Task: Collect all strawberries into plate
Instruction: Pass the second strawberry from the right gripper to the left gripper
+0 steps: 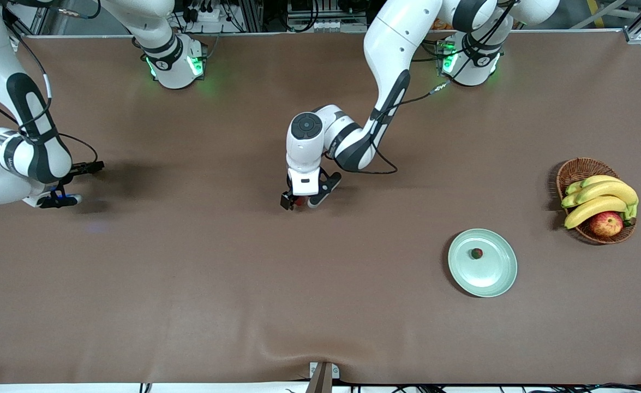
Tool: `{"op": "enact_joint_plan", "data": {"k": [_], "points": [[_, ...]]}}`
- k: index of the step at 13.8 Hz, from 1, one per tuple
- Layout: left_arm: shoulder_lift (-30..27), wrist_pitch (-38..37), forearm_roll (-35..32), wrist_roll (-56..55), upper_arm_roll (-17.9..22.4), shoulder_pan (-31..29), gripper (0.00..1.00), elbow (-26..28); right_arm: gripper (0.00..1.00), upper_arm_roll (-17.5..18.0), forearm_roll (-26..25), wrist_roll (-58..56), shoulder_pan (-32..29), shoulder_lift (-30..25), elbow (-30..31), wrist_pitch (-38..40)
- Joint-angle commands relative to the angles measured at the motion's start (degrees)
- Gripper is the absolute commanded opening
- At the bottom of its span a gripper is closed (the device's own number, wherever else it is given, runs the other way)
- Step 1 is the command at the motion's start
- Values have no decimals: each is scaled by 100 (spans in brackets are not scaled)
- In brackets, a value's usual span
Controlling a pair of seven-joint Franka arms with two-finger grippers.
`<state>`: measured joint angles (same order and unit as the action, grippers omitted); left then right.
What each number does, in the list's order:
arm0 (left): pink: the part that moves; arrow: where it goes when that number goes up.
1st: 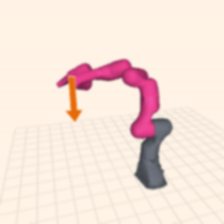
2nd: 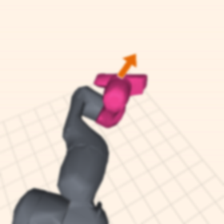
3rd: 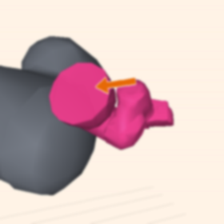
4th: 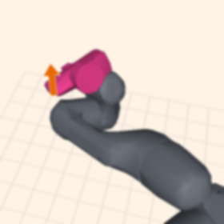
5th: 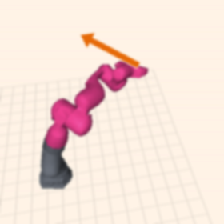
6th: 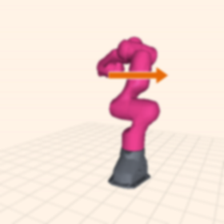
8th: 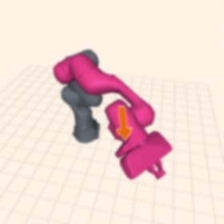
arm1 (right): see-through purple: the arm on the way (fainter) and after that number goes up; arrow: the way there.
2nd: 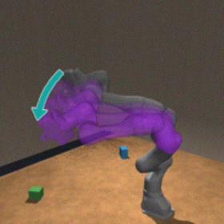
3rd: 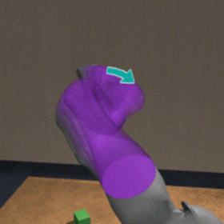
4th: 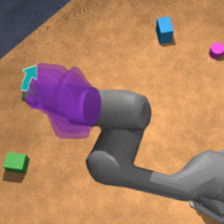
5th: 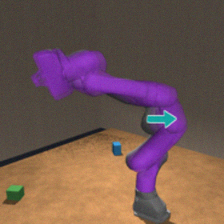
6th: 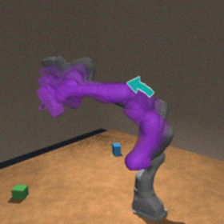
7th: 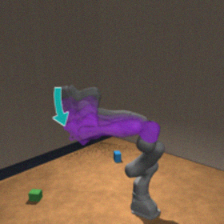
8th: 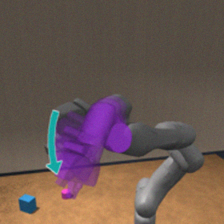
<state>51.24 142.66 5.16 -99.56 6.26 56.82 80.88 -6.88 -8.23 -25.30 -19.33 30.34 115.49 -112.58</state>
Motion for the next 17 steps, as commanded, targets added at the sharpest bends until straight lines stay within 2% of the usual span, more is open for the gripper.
{"op": "enact_joint_plan", "data": {"k": [1,5,7,11,12,13,14,15,17], "points": [[167,69,-120,24,51,48,100,-196,100,82,-170,-63,-158,-1,70,-107],[281,69,-120,15,51,57,100,-275,99,82,-170,-54,-176,7,88,-71],[334,78,-120,15,60,57,100,-354,88,82,-170,-54,-167,25,88,-124],[351,78,-120,6,60,75,100,-372,79,82,-179,-54,-158,51,79,-230],[351,78,-129,-2,69,92,81,-363,75,82,-170,-54,-150,51,88,-229],[351,69,-181,-2,60,101,42,-363,68,82,-170,-54,-150,51,88,-229],[351,69,-286,-2,51,101,10,-363,61,82,-170,-54,-141,51,88,-229],[351,69,-331,-11,51,101,0,-354,56,82,-170,-45,-132,51,79,-229],[343,43,-340,-37,51,119,0,-354,41,82,-170,-45,-123,51,79,-194]]}}
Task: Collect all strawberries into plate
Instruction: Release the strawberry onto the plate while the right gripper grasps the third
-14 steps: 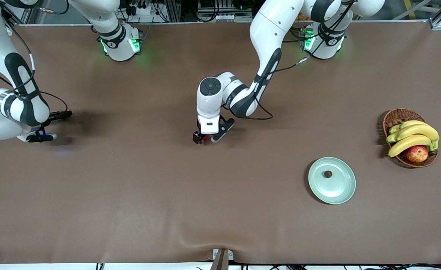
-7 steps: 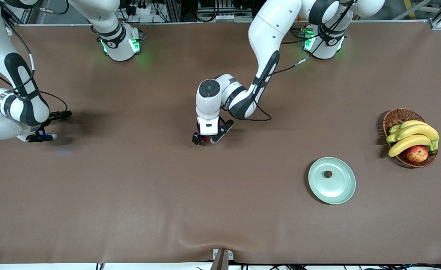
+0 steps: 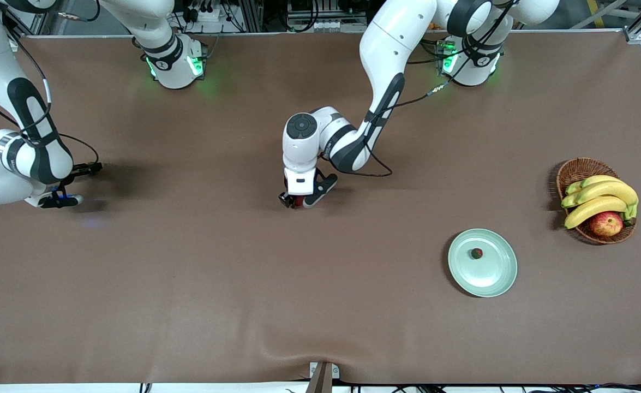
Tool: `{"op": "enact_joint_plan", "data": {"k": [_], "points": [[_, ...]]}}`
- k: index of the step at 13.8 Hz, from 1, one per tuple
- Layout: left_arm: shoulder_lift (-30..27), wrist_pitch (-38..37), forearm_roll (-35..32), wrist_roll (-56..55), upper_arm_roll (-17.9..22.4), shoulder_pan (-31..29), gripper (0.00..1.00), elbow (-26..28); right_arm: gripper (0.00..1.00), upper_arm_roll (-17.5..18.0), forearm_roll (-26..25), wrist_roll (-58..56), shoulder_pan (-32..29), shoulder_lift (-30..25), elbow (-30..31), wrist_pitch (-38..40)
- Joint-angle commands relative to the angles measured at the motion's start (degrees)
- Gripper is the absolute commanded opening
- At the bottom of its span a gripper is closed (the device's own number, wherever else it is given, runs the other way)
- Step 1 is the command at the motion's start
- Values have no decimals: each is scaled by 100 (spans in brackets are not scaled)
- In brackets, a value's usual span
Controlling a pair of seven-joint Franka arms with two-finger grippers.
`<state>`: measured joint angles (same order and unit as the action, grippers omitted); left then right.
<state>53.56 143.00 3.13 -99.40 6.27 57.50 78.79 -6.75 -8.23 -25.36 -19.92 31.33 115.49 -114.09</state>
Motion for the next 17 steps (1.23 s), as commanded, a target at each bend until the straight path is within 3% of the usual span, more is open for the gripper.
{"op": "enact_joint_plan", "data": {"k": [1,3,5,9,11,13,17], "points": [[93,-9,-137,-62,50,77,0,-144,34,69,-170,-30,-64,-48,79,-34],[14,-201,-137,-53,120,94,0,-118,18,69,-170,-39,-56,-65,79,1],[-91,-466,-119,-70,479,59,0,-118,9,77,-170,-13,-38,-92,35,1],[-346,-913,-67,-97,1341,-387,0,-100,0,104,-100,-30,487,-372,-806,1210],[-530,-1325,-84,-80,1377,-957,0,-83,0,113,57,-13,935,-609,-1281,1678],[-715,-1739,-119,-9,1377,-1581,0,-83,0,113,889,22,1374,-768,-1729,1785],[-1031,-2521,-76,367,1334,-2847,0,-30,0,113,2288,731,2175,-874,-1907,1680]]}}
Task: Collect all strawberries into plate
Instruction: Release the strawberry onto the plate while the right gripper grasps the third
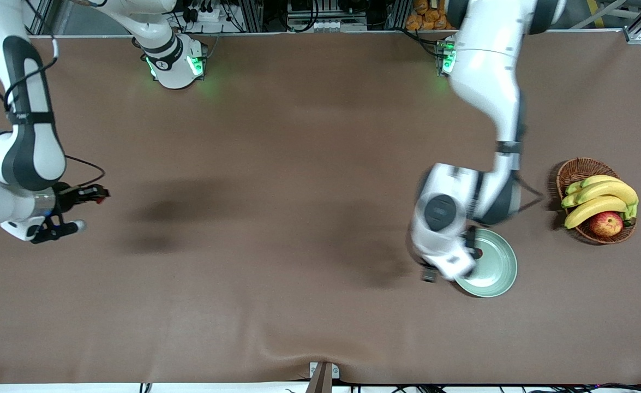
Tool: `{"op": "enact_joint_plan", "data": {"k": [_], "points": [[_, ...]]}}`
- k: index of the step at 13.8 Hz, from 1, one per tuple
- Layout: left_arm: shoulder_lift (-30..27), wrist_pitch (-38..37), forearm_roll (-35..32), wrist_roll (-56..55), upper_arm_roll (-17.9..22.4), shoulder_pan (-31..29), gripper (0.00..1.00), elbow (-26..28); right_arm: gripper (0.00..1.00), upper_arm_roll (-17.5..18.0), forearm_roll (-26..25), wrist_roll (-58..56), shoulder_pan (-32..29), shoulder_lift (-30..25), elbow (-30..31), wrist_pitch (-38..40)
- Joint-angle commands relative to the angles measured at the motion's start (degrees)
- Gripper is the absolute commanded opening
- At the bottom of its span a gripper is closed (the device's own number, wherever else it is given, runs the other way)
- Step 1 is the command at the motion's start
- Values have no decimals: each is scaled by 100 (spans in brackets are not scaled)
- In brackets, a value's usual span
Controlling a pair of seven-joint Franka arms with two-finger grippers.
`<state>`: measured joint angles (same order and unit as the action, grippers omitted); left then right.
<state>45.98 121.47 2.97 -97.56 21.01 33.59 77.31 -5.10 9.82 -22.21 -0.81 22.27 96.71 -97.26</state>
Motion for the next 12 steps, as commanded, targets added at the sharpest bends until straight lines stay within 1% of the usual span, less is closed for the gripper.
{"op": "enact_joint_plan", "data": {"k": [1,2,4,6,7,8,11,12], "points": [[-291,-448,-33,368,-158,-720,0,109,0,-52,738,723,526,58,-29,-99],[-300,-457,-24,430,-185,-940,0,117,0,-52,854,909,868,84,-29,-344],[-230,-457,54,623,-386,-1327,0,117,0,-52,872,1130,1536,207,-29,-1212],[-90,-414,55,817,-623,-1644,0,117,0,-52,968,1873,2100,383,-29,-1751],[-20,-387,55,939,-798,-1820,0,117,0,-52,1073,2226,2285,514,-29,-1840],[25,-378,46,984,-931,-1908,0,117,1,-52,1153,2342,2504,672,-99,-1901],[121,-238,46,1020,-967,-1945,0,117,4,-52,1653,2361,2971,1024,-266,-2007],[165,-238,37,1020,-967,-1944,0,117,4,-52,1681,2361,3129,1190,-380,-2121]]}}
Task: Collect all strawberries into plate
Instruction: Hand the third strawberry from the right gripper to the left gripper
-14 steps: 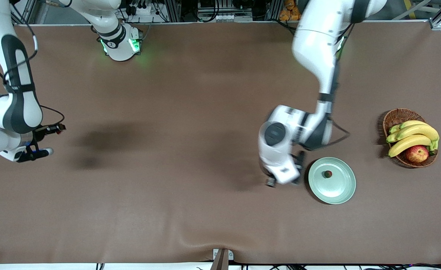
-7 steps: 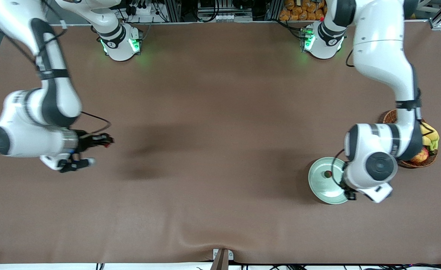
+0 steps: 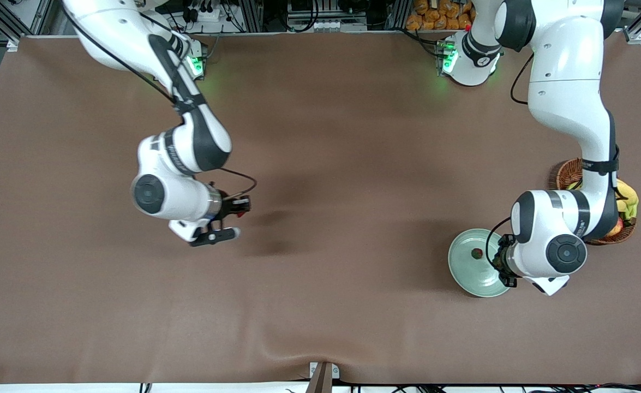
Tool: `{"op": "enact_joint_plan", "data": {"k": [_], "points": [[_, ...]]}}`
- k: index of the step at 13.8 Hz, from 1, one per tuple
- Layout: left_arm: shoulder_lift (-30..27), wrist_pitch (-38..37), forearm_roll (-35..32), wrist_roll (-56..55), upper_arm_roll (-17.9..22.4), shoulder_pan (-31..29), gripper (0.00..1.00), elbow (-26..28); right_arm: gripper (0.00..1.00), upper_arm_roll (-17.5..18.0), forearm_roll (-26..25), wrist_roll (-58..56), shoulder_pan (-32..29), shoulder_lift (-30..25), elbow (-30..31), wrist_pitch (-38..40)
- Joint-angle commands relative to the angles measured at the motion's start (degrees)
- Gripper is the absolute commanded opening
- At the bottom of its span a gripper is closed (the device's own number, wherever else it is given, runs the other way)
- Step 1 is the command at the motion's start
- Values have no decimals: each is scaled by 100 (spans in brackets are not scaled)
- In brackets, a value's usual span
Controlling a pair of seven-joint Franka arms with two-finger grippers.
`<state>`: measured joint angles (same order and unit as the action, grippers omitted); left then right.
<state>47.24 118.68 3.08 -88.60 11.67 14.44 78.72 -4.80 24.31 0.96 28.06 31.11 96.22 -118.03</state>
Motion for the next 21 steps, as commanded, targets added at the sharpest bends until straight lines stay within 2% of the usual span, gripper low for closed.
{"op": "enact_joint_plan", "data": {"k": [1,2,3,6,9,10,11,13,14,16,17,21], "points": [[57,41,34,124,-33,-29,39,-24,4,-82,241,53,444,456,-436,-201],[31,41,26,124,-33,-29,92,-24,5,-82,258,62,576,588,-481,-385],[5,41,26,124,-24,5,100,-32,8,-82,276,62,647,667,-481,-561],[-92,32,-36,124,-24,67,100,-41,17,-82,346,53,902,975,-525,-817],[-198,-3,-36,80,-24,513,100,-50,23,-82,372,53,1078,1212,-534,-1212],[-215,-11,-36,19,-24,724,100,-50,31,-82,372,53,1087,1222,-534,-1283],[-215,-12,-1,1,-24,970,100,-50,45,-82,372,53,1078,1222,-534,-1292],[-207,-29,34,-43,-33,1384,100,-50,88,-100,320,-16,947,1108,-569,-1231],[-189,-20,34,-200,-33,1586,100,-59,100,-117,285,-34,816,1012,-595,-1196],[-180,-20,43,-377,-33,1938,100,-68,100,-126,258,-26,491,547,-604,-602],[-180,-20,52,-403,-59,2096,100,-68,100,-196,58,-26,342,206,-604,-180],[-163,303,122,-403,-507,2510,100,-120,100,-249,-1206,-26,-160,-946,-631,903]]}}
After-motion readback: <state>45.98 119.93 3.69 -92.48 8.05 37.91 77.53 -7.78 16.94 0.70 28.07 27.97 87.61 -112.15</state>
